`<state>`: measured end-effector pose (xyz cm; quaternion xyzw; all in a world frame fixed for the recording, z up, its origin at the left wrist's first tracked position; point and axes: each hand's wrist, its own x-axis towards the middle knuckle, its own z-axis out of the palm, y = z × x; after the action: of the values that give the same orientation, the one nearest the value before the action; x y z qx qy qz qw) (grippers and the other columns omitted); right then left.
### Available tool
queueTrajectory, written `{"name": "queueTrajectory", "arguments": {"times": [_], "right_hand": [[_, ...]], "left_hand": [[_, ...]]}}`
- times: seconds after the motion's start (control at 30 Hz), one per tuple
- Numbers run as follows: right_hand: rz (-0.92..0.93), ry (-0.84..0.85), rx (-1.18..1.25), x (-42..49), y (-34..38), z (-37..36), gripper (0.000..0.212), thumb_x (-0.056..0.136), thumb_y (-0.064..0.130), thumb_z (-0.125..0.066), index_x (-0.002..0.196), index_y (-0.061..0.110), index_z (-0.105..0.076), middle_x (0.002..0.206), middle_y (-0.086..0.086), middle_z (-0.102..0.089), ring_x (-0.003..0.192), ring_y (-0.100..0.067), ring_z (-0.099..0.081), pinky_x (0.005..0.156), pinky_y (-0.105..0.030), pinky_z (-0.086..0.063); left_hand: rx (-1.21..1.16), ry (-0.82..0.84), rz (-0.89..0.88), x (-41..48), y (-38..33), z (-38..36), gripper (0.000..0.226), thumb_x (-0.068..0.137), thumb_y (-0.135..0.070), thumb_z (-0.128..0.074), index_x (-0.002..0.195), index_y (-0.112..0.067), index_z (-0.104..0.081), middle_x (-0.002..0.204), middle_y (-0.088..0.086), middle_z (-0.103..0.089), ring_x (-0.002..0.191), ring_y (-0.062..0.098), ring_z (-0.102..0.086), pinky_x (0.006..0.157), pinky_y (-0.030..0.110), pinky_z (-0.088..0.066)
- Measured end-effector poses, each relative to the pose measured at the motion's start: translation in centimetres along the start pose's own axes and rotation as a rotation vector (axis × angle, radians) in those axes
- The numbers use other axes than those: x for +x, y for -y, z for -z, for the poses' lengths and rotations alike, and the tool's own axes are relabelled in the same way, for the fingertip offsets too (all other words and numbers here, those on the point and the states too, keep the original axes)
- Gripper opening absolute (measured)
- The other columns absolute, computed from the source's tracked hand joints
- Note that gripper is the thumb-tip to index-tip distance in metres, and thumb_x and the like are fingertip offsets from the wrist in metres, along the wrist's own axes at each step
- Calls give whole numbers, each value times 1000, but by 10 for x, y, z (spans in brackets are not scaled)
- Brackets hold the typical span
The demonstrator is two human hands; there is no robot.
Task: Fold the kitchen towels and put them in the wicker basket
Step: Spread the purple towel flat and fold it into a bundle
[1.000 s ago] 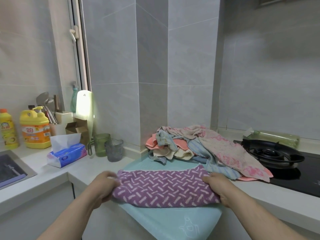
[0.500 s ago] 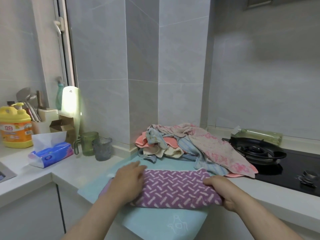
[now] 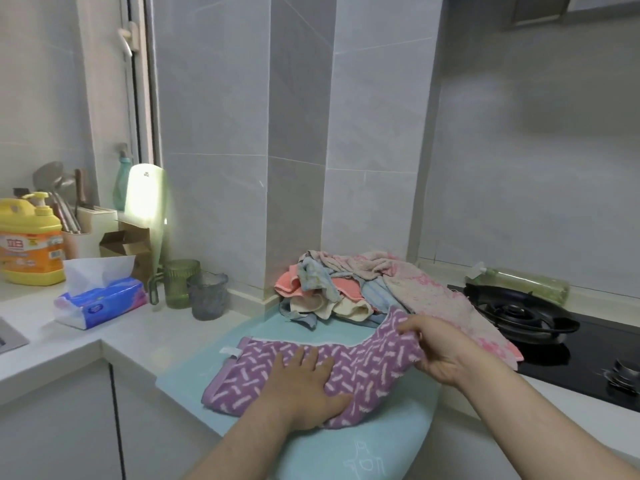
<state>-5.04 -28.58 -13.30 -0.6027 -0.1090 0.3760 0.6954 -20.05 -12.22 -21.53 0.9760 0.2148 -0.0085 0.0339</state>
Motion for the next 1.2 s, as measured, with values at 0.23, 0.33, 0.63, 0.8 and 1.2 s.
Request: {"name": "queueTrajectory", "arguments": {"times": [0.23,0.33,0.63,0.8,1.2], "right_hand": [[121,28,-145,10,3,-90,10,89,1,-56,97,4,-61,63,-8,-56,47,-13,-47,45,-21,-40],[136,133,-213,18,-22,-128,15,88,-4,-53,80,9,-52,47,-1,-45,35,-10,-41,33,-18,-31],[99,298,-368,17,-64,-143,13,90,0,-55,100,6,-59,78,-14,-62,60,-21,-62,63,-34,-57],[775,-37,-894,-10,-82,-77,5,88,29,-65,93,29,-67,89,13,-64,79,-1,-59,72,-21,-47],[690,100,-1352,-11,-111,-59,63,84,50,-50,144,39,-34,131,13,-31,115,-11,-48,94,-24,-42]], "left_hand": [[-1232,-564,290,-28,25,22,27,99,-29,-47,94,-11,-66,93,5,-66,81,17,-58,79,33,-47],[-1773,-468,446,-40,45,46,38,103,-30,-42,96,1,-63,85,15,-66,70,23,-61,64,31,-53],[-1651,-111,422,-64,55,40,28,98,-21,-45,90,-6,-68,73,9,-72,69,20,-70,68,33,-60],[-1343,-125,414,-55,54,41,31,92,-27,-57,122,-25,-48,120,5,-54,90,26,-64,64,34,-61],[-1449,-343,446,-52,63,41,47,86,9,-55,124,-17,-65,102,7,-69,58,16,-50,45,23,-47]]}}
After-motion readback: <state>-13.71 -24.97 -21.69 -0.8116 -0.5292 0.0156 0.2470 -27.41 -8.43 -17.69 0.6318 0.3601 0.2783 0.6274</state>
